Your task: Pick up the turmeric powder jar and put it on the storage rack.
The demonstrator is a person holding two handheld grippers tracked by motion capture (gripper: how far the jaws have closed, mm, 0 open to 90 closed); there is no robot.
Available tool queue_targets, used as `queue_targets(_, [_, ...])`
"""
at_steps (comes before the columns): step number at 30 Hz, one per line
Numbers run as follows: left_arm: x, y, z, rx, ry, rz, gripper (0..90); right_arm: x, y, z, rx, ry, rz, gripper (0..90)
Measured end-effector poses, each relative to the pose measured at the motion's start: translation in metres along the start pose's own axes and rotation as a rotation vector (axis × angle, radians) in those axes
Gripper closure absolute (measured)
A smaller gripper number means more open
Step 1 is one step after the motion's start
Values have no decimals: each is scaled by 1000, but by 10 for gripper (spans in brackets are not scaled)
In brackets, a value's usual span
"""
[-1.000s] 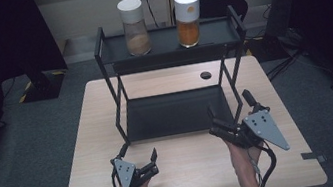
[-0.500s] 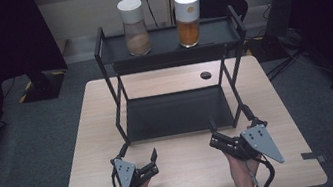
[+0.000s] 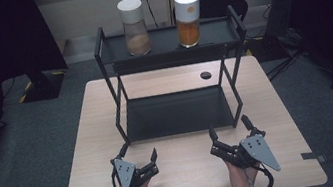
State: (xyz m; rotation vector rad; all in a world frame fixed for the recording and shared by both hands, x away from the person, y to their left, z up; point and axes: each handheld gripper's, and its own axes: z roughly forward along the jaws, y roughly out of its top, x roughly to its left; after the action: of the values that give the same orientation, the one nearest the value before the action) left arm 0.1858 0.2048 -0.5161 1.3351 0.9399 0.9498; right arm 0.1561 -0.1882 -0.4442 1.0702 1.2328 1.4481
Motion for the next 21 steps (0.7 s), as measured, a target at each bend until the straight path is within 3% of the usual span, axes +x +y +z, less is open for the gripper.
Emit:
queue_targets(8, [0,0,0,0,0,0,15,2,-18,-1,32,0,-26,0])
queue_targets(21, [0,0,0,0,0,0,16,-1,-47,-5,80,-20,-10,0])
